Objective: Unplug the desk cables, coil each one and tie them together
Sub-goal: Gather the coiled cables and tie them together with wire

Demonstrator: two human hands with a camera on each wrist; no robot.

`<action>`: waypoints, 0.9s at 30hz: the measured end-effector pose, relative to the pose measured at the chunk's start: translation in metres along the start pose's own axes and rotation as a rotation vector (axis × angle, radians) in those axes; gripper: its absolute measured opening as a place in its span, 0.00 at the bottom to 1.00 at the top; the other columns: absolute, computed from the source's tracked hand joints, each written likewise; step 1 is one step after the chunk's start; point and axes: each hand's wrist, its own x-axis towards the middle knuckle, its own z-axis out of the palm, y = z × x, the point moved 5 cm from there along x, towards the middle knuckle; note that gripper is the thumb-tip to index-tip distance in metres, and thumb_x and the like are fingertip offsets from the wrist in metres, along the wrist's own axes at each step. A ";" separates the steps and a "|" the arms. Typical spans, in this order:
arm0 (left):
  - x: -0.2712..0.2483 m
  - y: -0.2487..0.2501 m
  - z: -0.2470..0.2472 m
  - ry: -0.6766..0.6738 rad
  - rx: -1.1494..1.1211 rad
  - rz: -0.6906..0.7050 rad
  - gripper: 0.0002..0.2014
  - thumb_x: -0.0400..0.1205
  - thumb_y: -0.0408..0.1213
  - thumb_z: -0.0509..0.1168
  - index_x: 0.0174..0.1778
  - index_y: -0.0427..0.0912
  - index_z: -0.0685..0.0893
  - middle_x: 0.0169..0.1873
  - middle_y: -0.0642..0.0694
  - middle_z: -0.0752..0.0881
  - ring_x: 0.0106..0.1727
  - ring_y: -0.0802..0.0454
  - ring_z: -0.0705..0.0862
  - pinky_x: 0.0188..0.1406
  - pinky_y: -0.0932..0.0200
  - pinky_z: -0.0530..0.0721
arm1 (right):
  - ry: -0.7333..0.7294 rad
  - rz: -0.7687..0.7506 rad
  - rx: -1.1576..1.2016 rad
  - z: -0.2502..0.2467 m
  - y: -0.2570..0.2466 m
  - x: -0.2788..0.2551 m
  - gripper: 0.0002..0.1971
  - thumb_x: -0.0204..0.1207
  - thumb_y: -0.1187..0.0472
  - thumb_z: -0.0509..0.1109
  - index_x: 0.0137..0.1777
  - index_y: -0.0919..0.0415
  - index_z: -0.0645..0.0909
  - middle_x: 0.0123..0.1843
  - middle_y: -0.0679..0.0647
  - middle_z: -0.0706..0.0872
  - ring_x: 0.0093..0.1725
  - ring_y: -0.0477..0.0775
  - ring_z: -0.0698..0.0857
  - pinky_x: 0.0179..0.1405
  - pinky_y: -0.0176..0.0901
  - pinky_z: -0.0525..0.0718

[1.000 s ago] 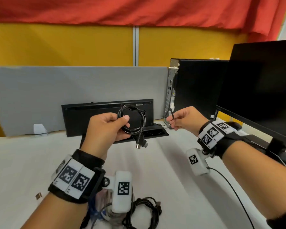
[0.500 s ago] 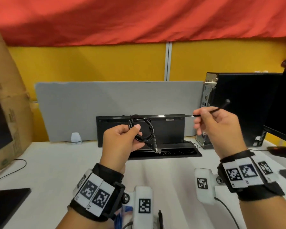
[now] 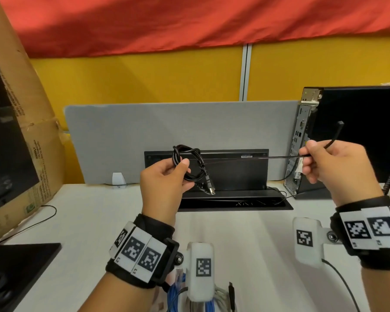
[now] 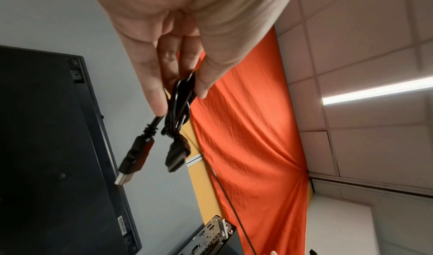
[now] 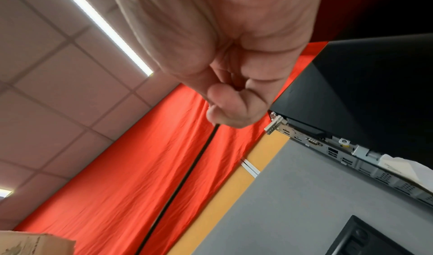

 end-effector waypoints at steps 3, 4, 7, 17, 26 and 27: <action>-0.004 0.005 0.004 -0.031 0.012 0.045 0.04 0.79 0.35 0.72 0.47 0.41 0.90 0.34 0.43 0.90 0.42 0.45 0.91 0.36 0.58 0.90 | -0.016 0.015 -0.004 0.008 0.001 -0.004 0.15 0.84 0.59 0.63 0.38 0.64 0.83 0.21 0.48 0.82 0.19 0.43 0.80 0.15 0.32 0.77; -0.006 0.006 0.007 -0.054 0.010 0.055 0.05 0.79 0.35 0.73 0.48 0.41 0.90 0.34 0.44 0.90 0.41 0.46 0.91 0.36 0.58 0.90 | -0.026 0.015 0.006 0.014 0.001 -0.008 0.15 0.84 0.60 0.63 0.38 0.64 0.83 0.22 0.50 0.82 0.20 0.45 0.80 0.15 0.33 0.78; -0.017 0.008 0.021 -0.189 0.019 0.071 0.07 0.79 0.34 0.72 0.51 0.44 0.91 0.35 0.46 0.92 0.42 0.49 0.92 0.39 0.57 0.90 | -0.102 0.071 0.092 0.039 0.001 -0.022 0.14 0.83 0.63 0.64 0.39 0.68 0.83 0.25 0.54 0.82 0.20 0.46 0.80 0.16 0.35 0.80; -0.034 0.000 0.044 -0.398 0.189 0.045 0.08 0.76 0.31 0.75 0.50 0.43 0.91 0.38 0.45 0.92 0.39 0.49 0.92 0.35 0.52 0.91 | -0.324 0.223 0.134 0.089 0.003 -0.052 0.20 0.86 0.56 0.58 0.41 0.69 0.84 0.27 0.60 0.82 0.24 0.55 0.80 0.18 0.42 0.78; -0.034 -0.006 0.048 -0.407 0.297 -0.020 0.11 0.86 0.32 0.61 0.46 0.40 0.88 0.36 0.42 0.91 0.33 0.53 0.90 0.31 0.59 0.89 | -0.262 -0.104 -0.287 0.075 -0.006 -0.046 0.17 0.84 0.58 0.58 0.42 0.48 0.87 0.32 0.36 0.80 0.36 0.37 0.79 0.44 0.41 0.77; -0.034 -0.007 0.048 -0.405 0.304 -0.044 0.11 0.87 0.30 0.58 0.50 0.40 0.86 0.35 0.42 0.90 0.31 0.53 0.89 0.31 0.61 0.89 | -0.279 -0.115 -0.289 0.076 -0.006 -0.047 0.16 0.85 0.59 0.57 0.45 0.49 0.87 0.35 0.39 0.82 0.39 0.38 0.81 0.46 0.42 0.79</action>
